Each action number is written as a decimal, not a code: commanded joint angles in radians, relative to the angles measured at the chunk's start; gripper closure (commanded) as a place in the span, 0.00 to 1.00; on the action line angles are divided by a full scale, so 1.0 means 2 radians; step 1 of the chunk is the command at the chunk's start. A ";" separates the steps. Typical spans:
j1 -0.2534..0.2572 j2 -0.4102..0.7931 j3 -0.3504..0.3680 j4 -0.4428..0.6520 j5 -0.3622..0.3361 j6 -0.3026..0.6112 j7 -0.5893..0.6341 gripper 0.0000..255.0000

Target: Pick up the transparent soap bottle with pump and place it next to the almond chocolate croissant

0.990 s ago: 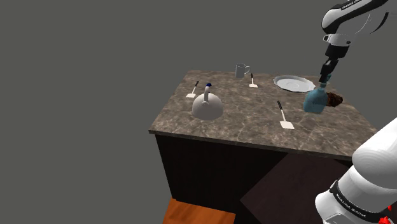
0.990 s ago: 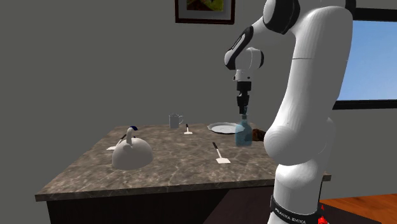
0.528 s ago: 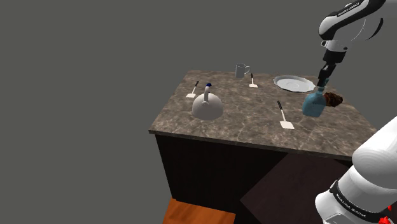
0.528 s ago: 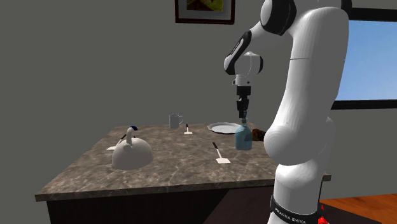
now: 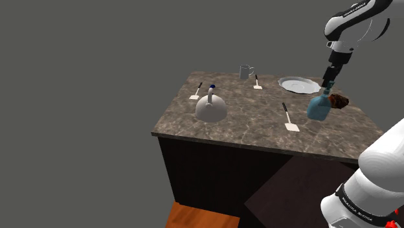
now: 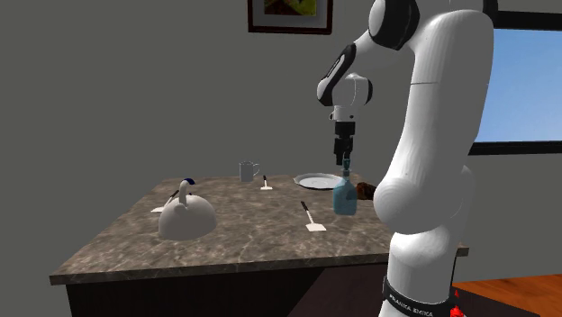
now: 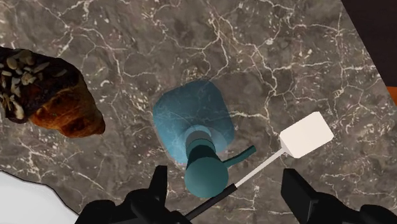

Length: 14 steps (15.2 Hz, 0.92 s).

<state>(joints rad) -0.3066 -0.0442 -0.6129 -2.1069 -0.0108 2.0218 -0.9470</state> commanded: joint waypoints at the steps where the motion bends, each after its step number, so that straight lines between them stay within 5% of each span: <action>1: 0.000 0.000 0.000 0.000 0.000 0.000 0.000 0.00; 6: 0.001 -0.017 0.003 0.049 -0.009 -0.063 0.007 0.00; 14: 0.001 -0.017 0.003 0.049 -0.009 -0.063 0.007 0.00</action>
